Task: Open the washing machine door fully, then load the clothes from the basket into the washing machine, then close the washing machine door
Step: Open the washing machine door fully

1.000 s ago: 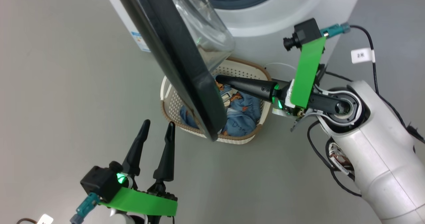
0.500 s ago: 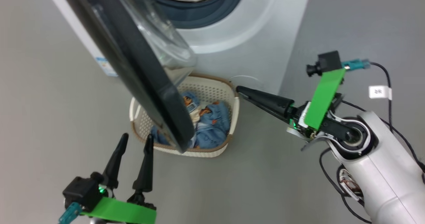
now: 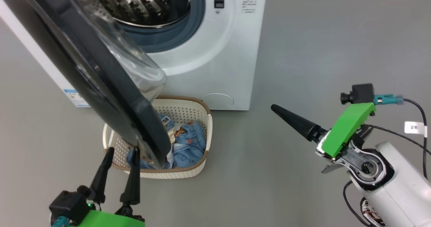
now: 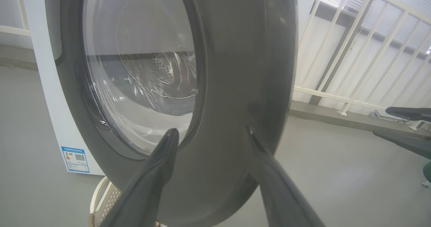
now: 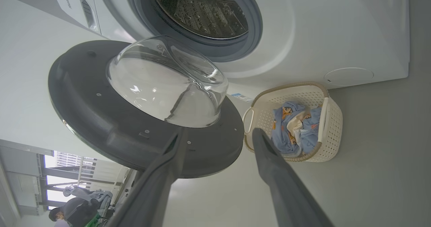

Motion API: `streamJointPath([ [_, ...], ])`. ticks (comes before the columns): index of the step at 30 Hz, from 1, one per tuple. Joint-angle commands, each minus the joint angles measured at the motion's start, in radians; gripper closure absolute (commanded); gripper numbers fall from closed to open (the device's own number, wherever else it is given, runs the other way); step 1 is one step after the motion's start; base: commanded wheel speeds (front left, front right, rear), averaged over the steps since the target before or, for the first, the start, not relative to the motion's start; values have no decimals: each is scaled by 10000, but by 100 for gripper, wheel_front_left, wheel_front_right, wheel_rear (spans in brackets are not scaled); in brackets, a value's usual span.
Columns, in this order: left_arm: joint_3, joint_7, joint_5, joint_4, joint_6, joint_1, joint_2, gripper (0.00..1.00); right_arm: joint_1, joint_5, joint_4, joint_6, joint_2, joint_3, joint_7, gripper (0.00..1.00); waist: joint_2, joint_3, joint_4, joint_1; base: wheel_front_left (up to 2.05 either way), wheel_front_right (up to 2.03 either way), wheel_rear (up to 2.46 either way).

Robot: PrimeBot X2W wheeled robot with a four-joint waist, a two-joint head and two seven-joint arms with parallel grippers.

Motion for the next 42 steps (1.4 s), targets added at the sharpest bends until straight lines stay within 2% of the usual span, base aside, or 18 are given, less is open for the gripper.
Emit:
streamJointPath([
  [1,411,-63,129,-189,6,-46,184,0,176,-104,-225,58,-182,187,-399,0,-1,-206,-299,1,0,0,0],
  [10,650,-63,139,-166,6,140,201,0,866,-592,-32,58,-1034,882,-2724,0,-1,-377,-562,1,0,0,0],
  [22,953,-63,185,-209,6,360,180,0,1511,-1284,431,58,-1917,2610,-5959,0,-1,-438,-716,1,0,0,0],
  [28,961,-63,205,-152,6,378,157,0,1589,-1986,1004,58,-2134,3038,-6658,0,-1,-502,-708,1,0,0,0],
  [37,986,-63,214,-119,6,452,108,0,2479,-4914,1132,58,-1575,993,-6689,0,-1,-600,-720,1,0,0,0],
  [42,979,-63,219,-112,6,476,88,0,3080,-6682,816,58,-1021,-660,-6690,0,-1,-661,-691,1,0,0,0],
])
